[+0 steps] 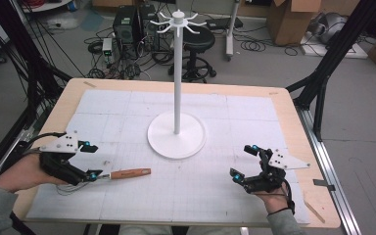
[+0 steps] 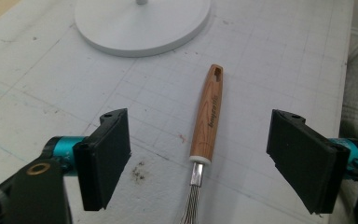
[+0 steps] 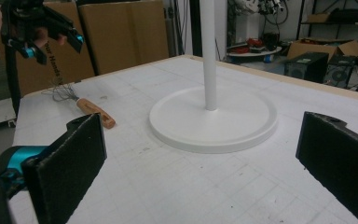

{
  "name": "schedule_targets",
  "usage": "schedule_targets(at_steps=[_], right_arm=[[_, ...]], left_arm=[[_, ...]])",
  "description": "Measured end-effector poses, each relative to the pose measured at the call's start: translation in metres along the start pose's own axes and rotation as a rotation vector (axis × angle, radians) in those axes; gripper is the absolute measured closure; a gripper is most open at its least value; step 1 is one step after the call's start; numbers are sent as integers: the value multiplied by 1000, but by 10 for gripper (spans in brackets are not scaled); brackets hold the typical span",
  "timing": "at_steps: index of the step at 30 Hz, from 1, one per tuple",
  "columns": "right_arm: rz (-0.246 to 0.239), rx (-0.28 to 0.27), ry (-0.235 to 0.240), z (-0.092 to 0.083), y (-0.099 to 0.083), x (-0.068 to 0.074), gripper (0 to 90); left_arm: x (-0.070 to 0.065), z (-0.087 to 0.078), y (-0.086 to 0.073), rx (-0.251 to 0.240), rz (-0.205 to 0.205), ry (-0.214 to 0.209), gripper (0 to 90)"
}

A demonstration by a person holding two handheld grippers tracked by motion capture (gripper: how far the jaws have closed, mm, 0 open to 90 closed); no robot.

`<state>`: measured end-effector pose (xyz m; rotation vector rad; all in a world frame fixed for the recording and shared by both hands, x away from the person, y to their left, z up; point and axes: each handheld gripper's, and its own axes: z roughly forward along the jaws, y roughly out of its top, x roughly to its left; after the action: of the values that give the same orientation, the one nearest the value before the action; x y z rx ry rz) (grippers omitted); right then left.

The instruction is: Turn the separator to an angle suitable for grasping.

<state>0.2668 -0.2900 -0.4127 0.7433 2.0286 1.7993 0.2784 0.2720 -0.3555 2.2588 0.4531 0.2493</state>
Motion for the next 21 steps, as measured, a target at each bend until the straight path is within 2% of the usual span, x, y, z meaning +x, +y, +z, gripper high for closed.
schedule_targets(at_steps=[10,13,21], right_arm=[[-4,1,4,1,0,0,7],[5,2,4,1,-1,0,7],[5,0,10,1,0,0,7]], left_arm=[[2,22,-3,118,19,-32,208],[2,27,-4,143,18,-37,210],[0,39,-5,203,49,-71,216]])
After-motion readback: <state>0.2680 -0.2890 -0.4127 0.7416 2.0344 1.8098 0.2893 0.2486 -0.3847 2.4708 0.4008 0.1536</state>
